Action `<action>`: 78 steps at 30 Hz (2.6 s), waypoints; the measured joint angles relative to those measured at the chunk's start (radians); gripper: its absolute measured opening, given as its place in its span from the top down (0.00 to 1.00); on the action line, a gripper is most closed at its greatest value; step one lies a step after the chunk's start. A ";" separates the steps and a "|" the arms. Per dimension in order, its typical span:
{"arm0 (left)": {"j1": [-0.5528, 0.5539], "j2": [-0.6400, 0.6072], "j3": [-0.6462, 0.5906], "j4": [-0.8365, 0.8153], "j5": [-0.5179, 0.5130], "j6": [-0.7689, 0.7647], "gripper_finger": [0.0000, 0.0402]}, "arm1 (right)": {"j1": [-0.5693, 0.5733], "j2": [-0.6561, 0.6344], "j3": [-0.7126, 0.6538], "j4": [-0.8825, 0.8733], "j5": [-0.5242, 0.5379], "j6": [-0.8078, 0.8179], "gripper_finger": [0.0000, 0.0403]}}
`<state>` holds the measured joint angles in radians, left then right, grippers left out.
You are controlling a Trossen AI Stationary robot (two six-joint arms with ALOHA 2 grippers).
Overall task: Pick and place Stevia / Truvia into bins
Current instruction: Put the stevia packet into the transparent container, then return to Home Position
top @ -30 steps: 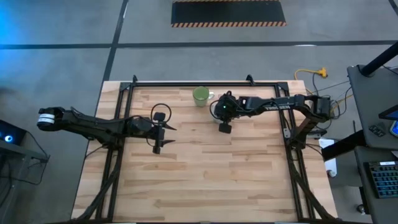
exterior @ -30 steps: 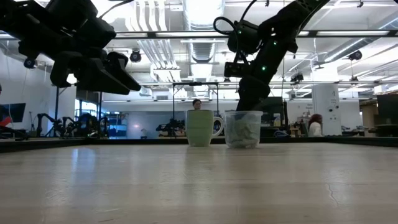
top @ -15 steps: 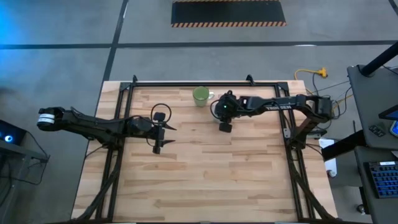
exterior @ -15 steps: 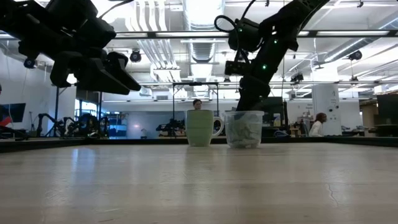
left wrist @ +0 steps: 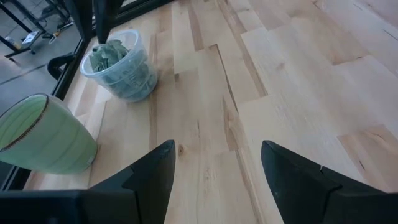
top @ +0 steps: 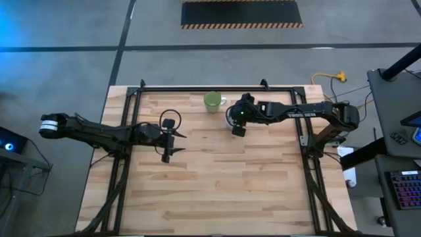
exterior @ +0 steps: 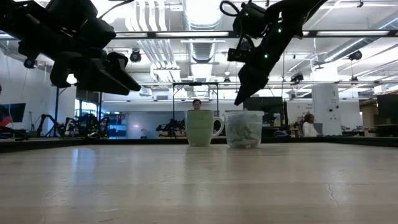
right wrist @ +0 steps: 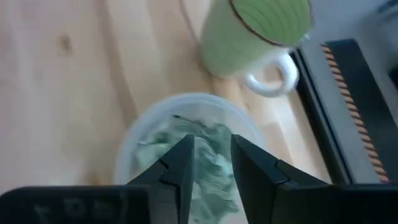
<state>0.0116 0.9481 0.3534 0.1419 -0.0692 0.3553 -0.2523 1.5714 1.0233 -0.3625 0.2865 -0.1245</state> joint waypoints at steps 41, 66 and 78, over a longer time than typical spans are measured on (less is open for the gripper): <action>0.000 0.000 -0.005 -0.001 0.000 -0.008 0.45 | -0.053 0.077 0.000 -0.015 -0.105 0.018 0.72; 0.002 -0.034 0.029 0.119 -0.115 0.044 0.45 | 0.086 -0.240 -0.074 0.102 -0.116 -0.077 0.72; 0.047 -0.333 -0.016 0.124 -0.195 -0.007 0.45 | 0.087 -0.641 -0.359 0.347 -0.114 -0.060 0.71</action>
<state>0.0583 0.6153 0.3370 0.2662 -0.2642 0.3481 -0.1658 0.9303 0.6643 -0.0156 0.1722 -0.1844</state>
